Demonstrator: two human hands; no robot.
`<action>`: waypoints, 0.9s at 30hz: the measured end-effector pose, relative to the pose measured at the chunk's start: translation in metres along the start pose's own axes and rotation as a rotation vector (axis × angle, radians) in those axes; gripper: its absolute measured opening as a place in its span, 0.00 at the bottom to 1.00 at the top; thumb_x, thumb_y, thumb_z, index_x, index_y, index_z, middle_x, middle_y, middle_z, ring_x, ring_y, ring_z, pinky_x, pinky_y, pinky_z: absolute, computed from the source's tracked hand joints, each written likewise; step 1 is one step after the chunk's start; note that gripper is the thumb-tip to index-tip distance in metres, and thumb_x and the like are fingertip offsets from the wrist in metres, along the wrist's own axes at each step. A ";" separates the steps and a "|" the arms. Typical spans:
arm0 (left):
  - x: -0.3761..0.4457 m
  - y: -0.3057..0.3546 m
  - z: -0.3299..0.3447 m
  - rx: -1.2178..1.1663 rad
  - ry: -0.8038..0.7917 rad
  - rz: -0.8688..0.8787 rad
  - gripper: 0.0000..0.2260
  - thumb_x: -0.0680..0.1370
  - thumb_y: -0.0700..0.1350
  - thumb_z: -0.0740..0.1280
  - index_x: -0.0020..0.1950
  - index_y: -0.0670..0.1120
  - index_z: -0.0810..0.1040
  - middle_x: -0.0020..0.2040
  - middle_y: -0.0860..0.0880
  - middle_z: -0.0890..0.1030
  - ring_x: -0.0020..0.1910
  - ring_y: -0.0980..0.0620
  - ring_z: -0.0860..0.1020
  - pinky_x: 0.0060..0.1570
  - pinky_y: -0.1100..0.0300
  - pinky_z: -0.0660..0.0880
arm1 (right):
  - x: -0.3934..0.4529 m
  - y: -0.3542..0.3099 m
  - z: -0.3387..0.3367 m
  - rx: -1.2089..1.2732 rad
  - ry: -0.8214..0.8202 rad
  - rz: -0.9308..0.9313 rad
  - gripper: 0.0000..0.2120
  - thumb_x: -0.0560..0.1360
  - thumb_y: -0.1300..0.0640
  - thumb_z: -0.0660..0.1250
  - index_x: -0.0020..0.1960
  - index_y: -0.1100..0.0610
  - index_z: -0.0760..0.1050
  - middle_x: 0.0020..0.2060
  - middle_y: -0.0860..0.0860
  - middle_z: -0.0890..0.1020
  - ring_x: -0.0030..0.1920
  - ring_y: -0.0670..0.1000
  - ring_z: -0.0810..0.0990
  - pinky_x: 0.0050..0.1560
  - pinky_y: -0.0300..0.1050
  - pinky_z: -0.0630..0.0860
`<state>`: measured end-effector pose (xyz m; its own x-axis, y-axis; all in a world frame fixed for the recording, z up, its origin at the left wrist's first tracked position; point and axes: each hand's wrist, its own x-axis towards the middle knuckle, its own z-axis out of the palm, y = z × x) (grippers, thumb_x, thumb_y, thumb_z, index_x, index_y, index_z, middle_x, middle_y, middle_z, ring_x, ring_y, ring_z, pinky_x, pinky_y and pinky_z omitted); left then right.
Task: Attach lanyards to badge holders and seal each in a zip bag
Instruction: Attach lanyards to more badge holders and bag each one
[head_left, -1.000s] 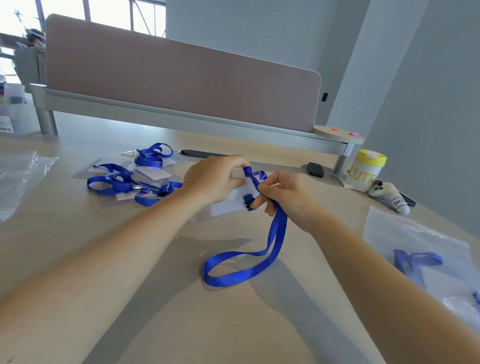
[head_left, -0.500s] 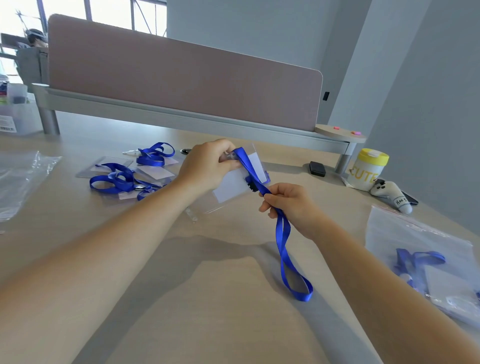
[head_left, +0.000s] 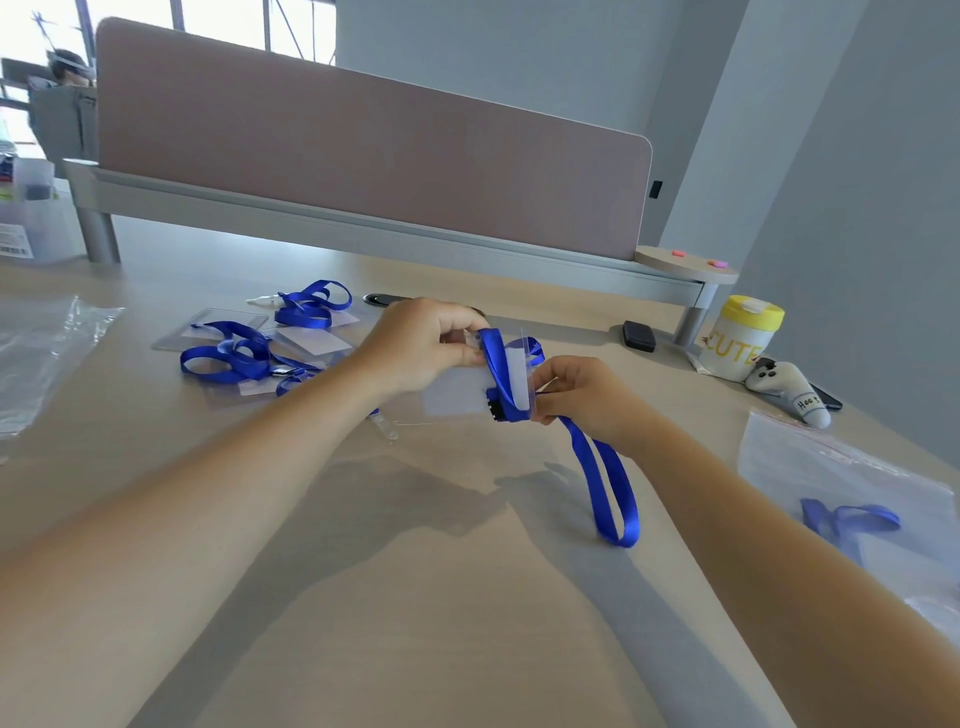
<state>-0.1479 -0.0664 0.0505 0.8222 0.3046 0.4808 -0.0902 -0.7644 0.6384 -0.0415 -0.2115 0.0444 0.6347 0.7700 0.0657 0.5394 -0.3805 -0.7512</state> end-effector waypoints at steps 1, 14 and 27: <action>0.000 0.000 0.000 0.011 -0.011 0.002 0.08 0.72 0.38 0.68 0.50 0.44 0.81 0.46 0.36 0.81 0.50 0.37 0.76 0.54 0.50 0.72 | 0.001 -0.001 -0.001 0.008 -0.010 0.000 0.12 0.71 0.71 0.62 0.37 0.55 0.72 0.31 0.51 0.77 0.31 0.46 0.74 0.30 0.24 0.71; -0.003 -0.005 0.013 0.213 -0.096 0.112 0.09 0.73 0.45 0.68 0.52 0.46 0.82 0.39 0.52 0.79 0.43 0.44 0.77 0.55 0.54 0.68 | -0.001 -0.009 -0.019 0.235 0.027 0.052 0.10 0.71 0.69 0.66 0.33 0.59 0.76 0.27 0.52 0.77 0.22 0.43 0.73 0.27 0.31 0.72; -0.001 0.002 0.027 0.722 -0.224 0.124 0.11 0.77 0.53 0.60 0.55 0.53 0.77 0.50 0.50 0.81 0.46 0.46 0.72 0.55 0.59 0.62 | -0.007 -0.027 -0.012 0.259 0.165 -0.023 0.10 0.70 0.69 0.67 0.32 0.58 0.73 0.28 0.52 0.76 0.18 0.39 0.72 0.24 0.27 0.70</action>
<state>-0.1338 -0.0837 0.0343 0.9313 0.1283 0.3408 0.1367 -0.9906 -0.0005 -0.0541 -0.2128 0.0717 0.7165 0.6755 0.1742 0.4089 -0.2043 -0.8894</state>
